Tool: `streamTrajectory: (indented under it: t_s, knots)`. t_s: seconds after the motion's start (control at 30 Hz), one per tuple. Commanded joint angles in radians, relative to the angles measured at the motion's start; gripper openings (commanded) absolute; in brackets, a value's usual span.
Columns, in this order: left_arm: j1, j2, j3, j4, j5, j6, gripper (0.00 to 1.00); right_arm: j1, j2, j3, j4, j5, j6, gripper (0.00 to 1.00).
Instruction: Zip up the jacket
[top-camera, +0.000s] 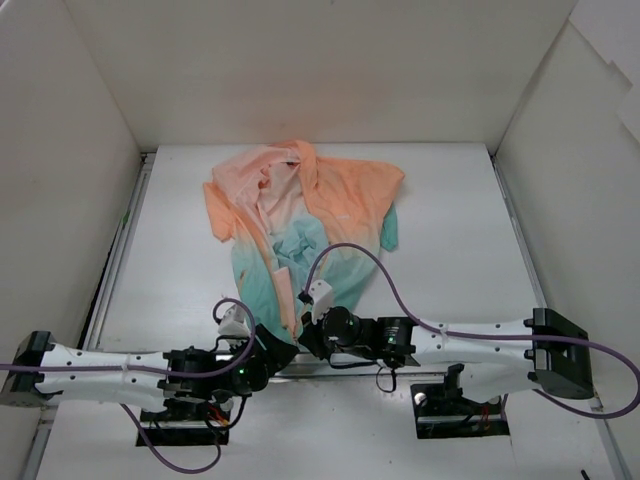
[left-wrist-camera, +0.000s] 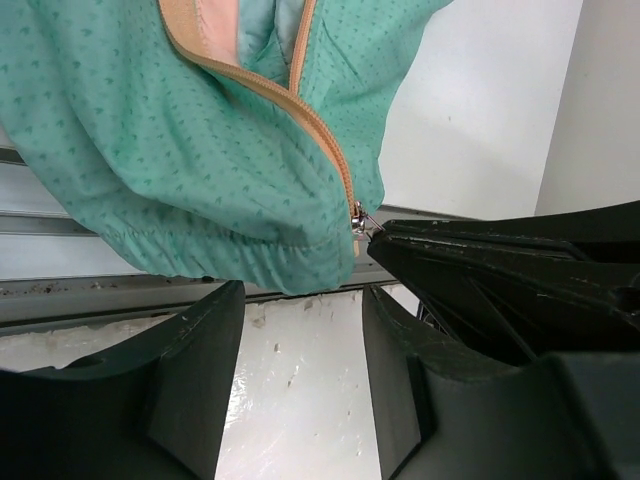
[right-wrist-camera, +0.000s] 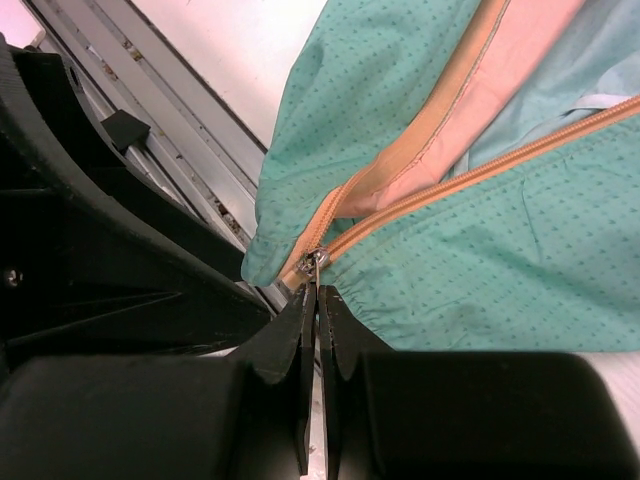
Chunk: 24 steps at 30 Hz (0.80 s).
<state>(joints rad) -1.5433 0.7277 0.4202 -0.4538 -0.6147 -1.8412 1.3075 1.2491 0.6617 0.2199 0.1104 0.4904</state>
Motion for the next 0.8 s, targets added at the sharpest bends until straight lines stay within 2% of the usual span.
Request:
streamTrajectory:
  t_s: [0.0,0.23,0.47,0.57,0.77]
  knots:
    - [-0.023,0.007,0.020,-0.011,-0.085,-0.065,0.46,0.016,-0.010,-0.005,0.045,0.055,0.037,0.00]
    - [-0.032,0.024,0.022,0.000,-0.100,-0.075,0.49,0.045,-0.031,-0.024,0.047,0.058,0.057,0.00]
    - [-0.032,0.032,0.011,0.015,-0.094,-0.075,0.37,0.056,-0.062,-0.042,0.052,0.061,0.066,0.00]
    - [-0.032,0.035,0.011,0.017,-0.089,-0.078,0.28,0.055,-0.077,-0.042,0.052,0.061,0.065,0.00]
    - [-0.032,0.041,0.008,0.024,-0.083,-0.073,0.26,0.056,-0.082,-0.034,0.061,0.051,0.062,0.00]
